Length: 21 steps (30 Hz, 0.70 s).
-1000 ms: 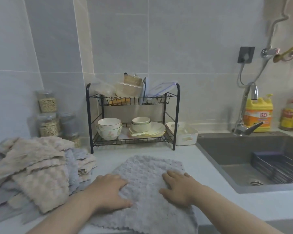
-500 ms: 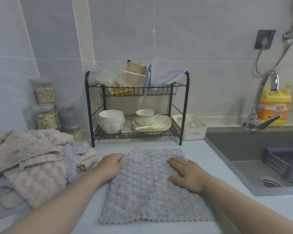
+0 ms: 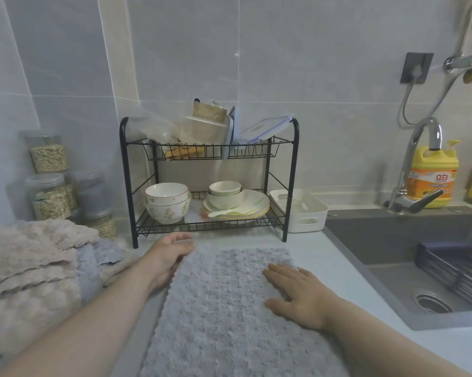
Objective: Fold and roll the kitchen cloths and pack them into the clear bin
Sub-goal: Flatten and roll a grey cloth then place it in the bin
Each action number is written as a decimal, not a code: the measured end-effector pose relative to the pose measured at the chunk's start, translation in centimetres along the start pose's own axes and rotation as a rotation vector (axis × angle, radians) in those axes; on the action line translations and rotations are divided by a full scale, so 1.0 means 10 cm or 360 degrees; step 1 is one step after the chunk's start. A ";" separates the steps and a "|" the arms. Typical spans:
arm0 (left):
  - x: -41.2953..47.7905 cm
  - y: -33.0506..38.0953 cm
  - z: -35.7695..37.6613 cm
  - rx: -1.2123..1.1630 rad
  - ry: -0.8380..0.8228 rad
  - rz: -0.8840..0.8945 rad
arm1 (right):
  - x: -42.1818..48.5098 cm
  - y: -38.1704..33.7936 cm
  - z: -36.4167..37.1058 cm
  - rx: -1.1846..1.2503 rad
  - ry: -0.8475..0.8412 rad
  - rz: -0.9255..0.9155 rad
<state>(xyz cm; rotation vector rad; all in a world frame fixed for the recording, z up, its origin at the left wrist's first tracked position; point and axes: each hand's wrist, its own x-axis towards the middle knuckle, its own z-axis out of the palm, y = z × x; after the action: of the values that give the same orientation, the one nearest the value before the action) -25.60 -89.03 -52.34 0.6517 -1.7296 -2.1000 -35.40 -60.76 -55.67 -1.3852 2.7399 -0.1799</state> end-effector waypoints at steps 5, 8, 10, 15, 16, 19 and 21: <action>0.05 -0.25 0.00 0.0577 0.0428 0.0369 | -0.03 0.02 0.00 0.0336 0.0166 -0.0012; 0.12 -0.33 -0.03 0.0868 0.0388 0.0379 | 0.08 0.10 -0.10 0.0800 0.0530 0.0301; 0.20 -0.33 -0.01 0.0959 0.0365 0.0375 | 0.28 0.25 -0.17 0.0637 0.0614 0.0491; 0.35 -0.42 -0.04 0.1301 0.0288 0.0352 | 0.67 0.43 -0.18 0.0262 0.0289 0.0649; 0.37 -0.42 -0.04 0.1384 0.0258 0.0340 | 0.70 0.43 -0.18 0.0242 0.0292 0.0619; 0.40 -0.36 0.00 0.1744 0.0202 0.0270 | 0.72 0.43 -0.17 0.0271 0.0399 0.0516; 0.39 -0.31 0.04 0.1789 0.0214 0.0224 | 0.67 0.43 -0.19 0.0368 0.0518 0.0515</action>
<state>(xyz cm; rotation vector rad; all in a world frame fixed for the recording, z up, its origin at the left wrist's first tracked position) -28.95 -90.19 -55.81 0.8549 -2.6761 -0.8003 -43.03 -63.54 -54.41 -0.9081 3.0256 -0.7325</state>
